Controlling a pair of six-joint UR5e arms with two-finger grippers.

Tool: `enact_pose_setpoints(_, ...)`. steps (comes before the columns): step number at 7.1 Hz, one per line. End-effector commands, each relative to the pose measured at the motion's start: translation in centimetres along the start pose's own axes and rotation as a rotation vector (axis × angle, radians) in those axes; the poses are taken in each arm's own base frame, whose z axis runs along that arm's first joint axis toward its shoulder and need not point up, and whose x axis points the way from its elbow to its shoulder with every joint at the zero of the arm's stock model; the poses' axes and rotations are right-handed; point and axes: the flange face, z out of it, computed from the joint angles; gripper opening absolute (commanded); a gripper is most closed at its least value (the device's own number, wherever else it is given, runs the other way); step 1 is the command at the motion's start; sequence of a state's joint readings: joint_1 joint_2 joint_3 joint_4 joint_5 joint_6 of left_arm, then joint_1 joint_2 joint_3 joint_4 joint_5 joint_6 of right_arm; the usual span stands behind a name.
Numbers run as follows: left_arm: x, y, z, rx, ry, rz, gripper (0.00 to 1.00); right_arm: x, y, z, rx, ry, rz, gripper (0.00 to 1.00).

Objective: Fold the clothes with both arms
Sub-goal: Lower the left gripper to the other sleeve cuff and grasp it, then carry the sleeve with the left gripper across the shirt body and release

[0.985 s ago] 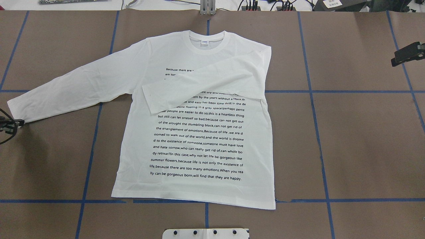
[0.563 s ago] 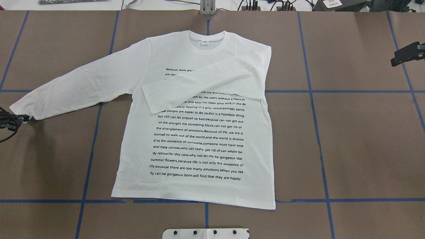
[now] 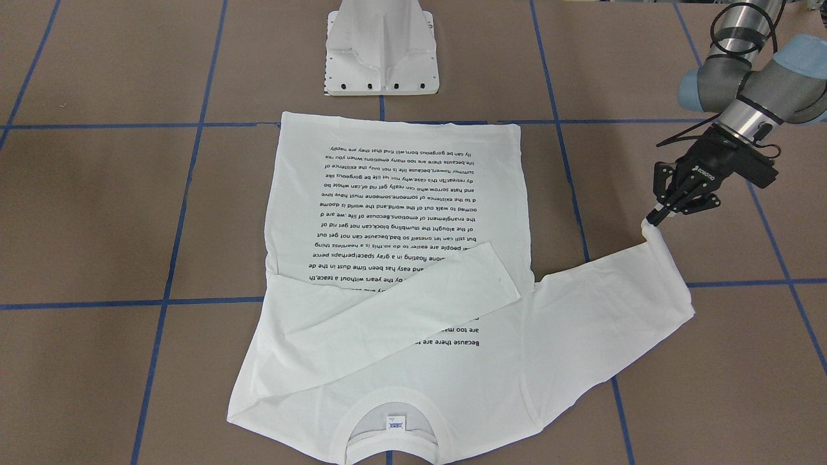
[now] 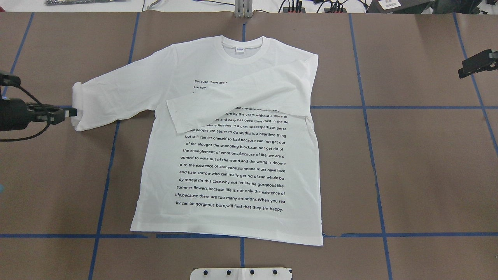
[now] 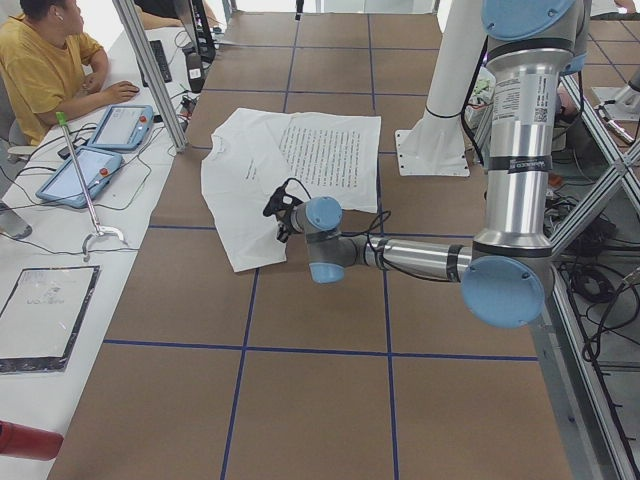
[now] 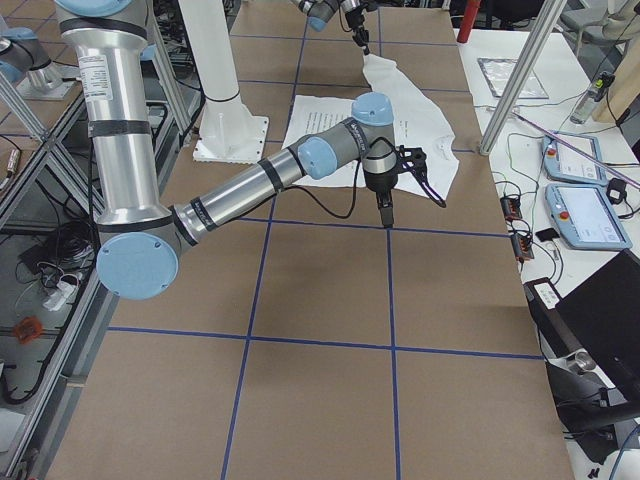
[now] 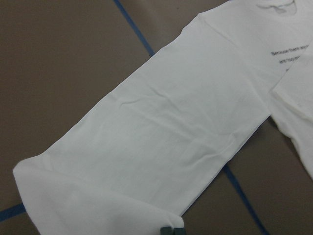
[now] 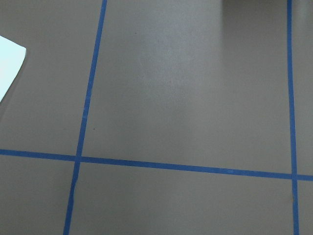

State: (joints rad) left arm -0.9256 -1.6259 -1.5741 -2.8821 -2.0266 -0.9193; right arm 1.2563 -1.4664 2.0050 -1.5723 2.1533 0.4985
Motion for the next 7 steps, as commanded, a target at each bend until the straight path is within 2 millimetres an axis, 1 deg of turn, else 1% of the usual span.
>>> enact_pose_setpoints(1, 12.6, -11.6, 4.7, 0.001, 0.049, -0.171, 0.0, 0.1, 0.0, 0.0, 0.0, 0.003, 0.001, 1.0)
enact_pose_setpoints(2, 19.4, -15.8, 6.7, -0.018, 0.063, -0.232, 0.0, 0.1, 0.0, 0.1, 0.0, 0.005, 0.003, 1.0)
enact_pose_setpoints(3, 25.4, -16.4, 8.8, -0.049, 0.113, -0.283, 0.0, 0.1, 0.0, 0.1, 0.0, 0.005, 0.003, 1.0)
enact_pose_setpoints(4, 30.6, -18.4, 9.8, -0.059, 0.149, -0.335, 0.0, 0.1, 0.0, 0.1, 0.0, 0.005, 0.003, 1.0)
enact_pose_setpoints(5, 34.7, -18.9, 10.4, -0.05, 0.182, -0.331, 0.0, 0.1, 0.0, 0.1, 0.0, 0.005, 0.003, 1.0)
enact_pose_setpoints(6, 37.0, -17.2, 12.2, -0.026, 0.178, -0.326, 0.0, 0.2, 0.0, 0.2, -0.002, 0.006, 0.004, 1.0)
enact_pose_setpoints(7, 38.2, -15.0, 14.8, -0.03, 0.158, -0.312, 0.0, 0.1, -0.1, 0.2, 0.0, 0.006, 0.003, 1.0)
